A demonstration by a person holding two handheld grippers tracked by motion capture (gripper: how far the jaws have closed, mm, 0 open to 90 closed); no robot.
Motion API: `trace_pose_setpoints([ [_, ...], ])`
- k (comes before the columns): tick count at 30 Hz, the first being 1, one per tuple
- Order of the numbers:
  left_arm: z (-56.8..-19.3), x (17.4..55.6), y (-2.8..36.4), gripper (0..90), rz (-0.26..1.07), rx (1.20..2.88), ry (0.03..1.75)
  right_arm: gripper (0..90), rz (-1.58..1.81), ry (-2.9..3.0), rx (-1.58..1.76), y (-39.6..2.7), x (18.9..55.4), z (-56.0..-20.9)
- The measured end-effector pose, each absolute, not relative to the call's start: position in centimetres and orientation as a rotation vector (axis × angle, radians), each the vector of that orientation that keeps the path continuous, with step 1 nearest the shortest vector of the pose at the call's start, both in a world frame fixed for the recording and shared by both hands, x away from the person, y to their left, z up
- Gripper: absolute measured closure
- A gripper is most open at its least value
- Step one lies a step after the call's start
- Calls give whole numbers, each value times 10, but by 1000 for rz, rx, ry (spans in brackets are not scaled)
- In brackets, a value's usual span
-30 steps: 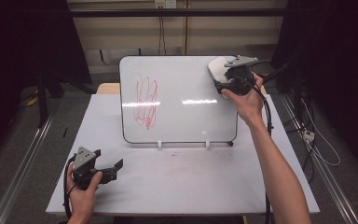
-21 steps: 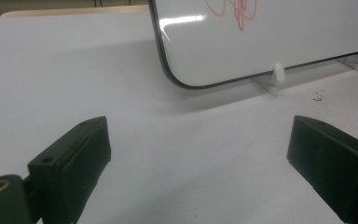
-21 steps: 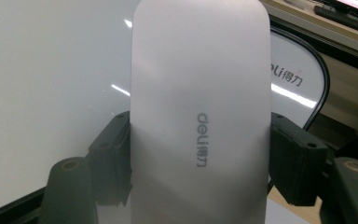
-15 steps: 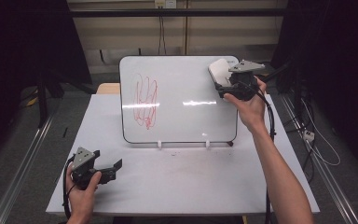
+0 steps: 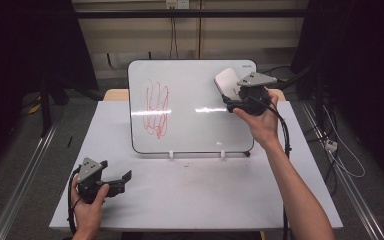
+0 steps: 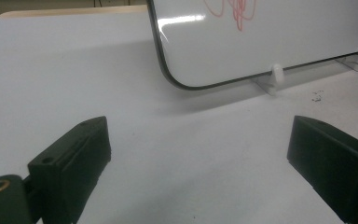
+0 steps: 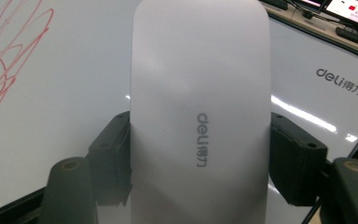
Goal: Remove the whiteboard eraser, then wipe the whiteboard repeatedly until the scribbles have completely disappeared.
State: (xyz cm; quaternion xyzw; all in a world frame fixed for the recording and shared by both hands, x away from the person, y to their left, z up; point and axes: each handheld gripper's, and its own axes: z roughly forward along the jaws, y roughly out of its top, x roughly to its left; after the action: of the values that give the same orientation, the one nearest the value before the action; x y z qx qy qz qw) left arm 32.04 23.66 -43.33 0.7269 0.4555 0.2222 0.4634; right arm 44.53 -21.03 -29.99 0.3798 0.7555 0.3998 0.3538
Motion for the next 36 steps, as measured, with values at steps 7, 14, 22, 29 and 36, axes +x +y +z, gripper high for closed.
trace_pose_setpoints([
  [7,-434,321,236,60,548,1787,1114,317,1050,1960,948,-200,439,-299],
  [14,-433,321,238,60,542,1777,1117,317,1065,1967,912,-188,437,-300],
  [22,-435,321,233,63,516,1788,1101,317,1053,2012,848,-164,439,-301],
  [29,-435,322,235,63,515,1783,1111,318,1074,2024,827,-148,442,-303],
  [36,-433,320,234,64,525,1794,1097,317,1093,2037,802,-131,444,-303],
])
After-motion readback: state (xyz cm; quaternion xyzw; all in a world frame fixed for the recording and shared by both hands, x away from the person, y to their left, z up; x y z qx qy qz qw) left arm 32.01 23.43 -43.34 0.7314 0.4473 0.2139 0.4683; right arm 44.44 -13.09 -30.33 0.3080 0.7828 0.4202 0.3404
